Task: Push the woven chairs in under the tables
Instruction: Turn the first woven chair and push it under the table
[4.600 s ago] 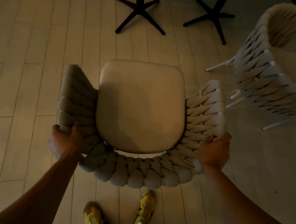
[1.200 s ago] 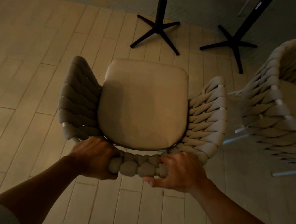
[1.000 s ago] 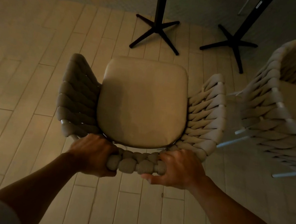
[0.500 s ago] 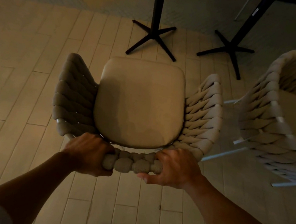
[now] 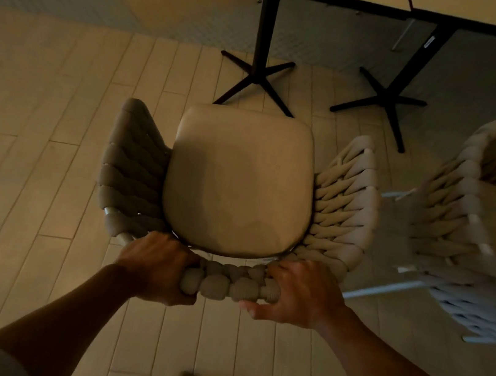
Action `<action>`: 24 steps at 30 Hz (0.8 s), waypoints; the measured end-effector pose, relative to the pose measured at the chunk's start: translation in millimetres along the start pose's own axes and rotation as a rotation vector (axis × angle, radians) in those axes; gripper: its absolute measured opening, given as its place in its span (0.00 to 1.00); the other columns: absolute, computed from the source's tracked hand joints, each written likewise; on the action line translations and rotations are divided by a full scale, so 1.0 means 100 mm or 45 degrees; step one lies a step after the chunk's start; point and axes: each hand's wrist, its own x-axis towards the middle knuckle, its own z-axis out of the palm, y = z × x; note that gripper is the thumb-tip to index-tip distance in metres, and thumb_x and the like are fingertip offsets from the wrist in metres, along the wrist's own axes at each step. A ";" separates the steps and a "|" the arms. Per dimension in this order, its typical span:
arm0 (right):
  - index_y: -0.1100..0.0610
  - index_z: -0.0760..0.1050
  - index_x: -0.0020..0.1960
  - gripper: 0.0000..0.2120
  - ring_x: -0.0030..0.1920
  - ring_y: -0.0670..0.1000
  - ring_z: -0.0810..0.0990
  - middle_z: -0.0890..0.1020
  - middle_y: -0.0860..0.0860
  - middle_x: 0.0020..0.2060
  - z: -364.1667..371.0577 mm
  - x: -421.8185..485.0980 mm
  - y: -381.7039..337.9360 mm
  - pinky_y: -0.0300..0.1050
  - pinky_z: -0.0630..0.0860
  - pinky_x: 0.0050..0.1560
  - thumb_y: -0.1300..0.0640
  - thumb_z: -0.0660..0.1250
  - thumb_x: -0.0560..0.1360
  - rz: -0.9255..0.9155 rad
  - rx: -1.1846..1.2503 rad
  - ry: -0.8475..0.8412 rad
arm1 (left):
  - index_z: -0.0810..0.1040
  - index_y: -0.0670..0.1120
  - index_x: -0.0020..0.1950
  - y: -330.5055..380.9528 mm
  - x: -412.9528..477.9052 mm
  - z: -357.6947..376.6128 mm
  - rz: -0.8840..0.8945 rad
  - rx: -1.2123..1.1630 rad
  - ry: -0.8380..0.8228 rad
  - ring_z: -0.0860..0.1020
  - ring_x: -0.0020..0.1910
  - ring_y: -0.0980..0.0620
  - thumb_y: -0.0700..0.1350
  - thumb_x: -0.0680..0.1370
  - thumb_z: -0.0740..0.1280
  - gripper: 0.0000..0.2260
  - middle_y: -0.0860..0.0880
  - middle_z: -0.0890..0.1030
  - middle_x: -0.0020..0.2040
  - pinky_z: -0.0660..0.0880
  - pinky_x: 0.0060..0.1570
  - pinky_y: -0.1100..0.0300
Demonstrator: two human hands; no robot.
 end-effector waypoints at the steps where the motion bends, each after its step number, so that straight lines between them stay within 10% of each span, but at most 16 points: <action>1: 0.49 0.82 0.41 0.41 0.36 0.48 0.81 0.84 0.45 0.36 -0.01 0.07 0.03 0.44 0.76 0.36 0.13 0.53 0.65 0.001 0.002 0.019 | 0.77 0.64 0.59 -0.05 0.06 -0.03 0.008 0.006 0.009 0.80 0.44 0.61 0.75 0.65 0.59 0.28 0.62 0.83 0.46 0.80 0.47 0.58; 24: 0.49 0.81 0.41 0.40 0.36 0.50 0.82 0.84 0.45 0.35 -0.13 1.00 0.43 0.44 0.75 0.33 0.13 0.55 0.64 0.015 0.008 0.064 | 0.78 0.63 0.57 -0.57 0.82 -0.53 0.066 0.038 0.027 0.80 0.45 0.59 0.73 0.65 0.60 0.26 0.61 0.83 0.46 0.78 0.47 0.59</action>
